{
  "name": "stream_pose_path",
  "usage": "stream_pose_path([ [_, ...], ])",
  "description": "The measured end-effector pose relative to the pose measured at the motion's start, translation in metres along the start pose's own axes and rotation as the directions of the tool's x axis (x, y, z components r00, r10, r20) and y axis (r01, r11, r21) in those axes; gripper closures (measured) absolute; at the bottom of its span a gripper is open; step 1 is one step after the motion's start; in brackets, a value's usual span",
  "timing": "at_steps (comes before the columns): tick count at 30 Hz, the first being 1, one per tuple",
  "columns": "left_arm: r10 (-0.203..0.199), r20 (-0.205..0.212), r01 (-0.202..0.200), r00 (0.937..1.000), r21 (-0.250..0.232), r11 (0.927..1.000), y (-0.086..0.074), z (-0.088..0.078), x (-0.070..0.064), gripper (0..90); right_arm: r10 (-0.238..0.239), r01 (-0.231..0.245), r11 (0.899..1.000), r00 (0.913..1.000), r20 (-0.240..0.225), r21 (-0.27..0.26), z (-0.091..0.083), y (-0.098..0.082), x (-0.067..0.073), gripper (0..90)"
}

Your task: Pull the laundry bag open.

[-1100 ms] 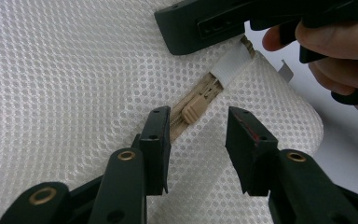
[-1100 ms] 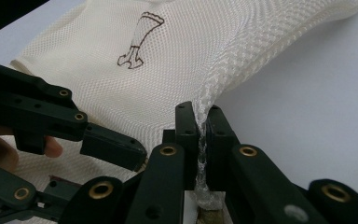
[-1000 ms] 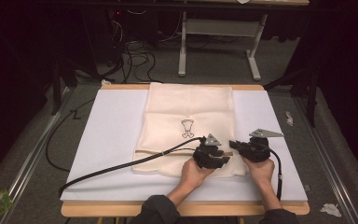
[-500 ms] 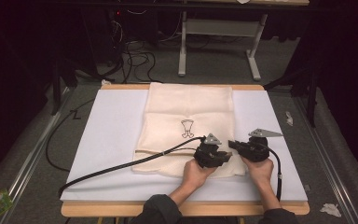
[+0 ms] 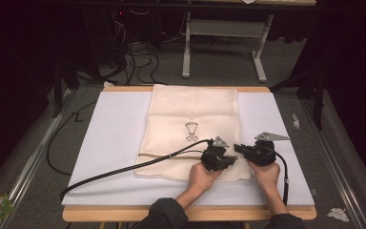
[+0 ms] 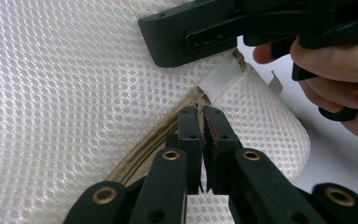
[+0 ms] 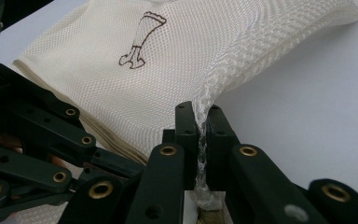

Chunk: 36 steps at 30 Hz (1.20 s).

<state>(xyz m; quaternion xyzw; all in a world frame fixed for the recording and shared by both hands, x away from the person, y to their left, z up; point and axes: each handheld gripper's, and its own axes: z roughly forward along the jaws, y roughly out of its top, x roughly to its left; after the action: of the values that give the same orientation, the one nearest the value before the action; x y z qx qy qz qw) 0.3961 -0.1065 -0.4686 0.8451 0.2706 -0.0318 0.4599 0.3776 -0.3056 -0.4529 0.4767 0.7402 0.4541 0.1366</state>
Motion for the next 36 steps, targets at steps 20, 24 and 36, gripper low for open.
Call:
stream_pose_path([
  [20,0.04,-0.016,-0.039,0.9991,0.007,0.9992,0.005,-0.01,-0.001,86.8,-0.033,0.033,0.999,0.9992,0.024,0.0,-0.004,0.001,0.002,87.3],
  [24,0.048,-0.018,-0.048,0.9987,0.012,0.9988,0.004,-0.011,-0.001,86.9,-0.031,0.031,0.999,0.9993,0.023,0.01,-0.003,0.0,0.001,87.4],
  [36,0.062,-0.028,-0.062,0.9977,0.03,0.9977,0.005,-0.013,0.0,86.9,-0.04,0.039,0.999,0.9989,0.023,0.018,-0.002,-0.001,0.0,87.5],
])
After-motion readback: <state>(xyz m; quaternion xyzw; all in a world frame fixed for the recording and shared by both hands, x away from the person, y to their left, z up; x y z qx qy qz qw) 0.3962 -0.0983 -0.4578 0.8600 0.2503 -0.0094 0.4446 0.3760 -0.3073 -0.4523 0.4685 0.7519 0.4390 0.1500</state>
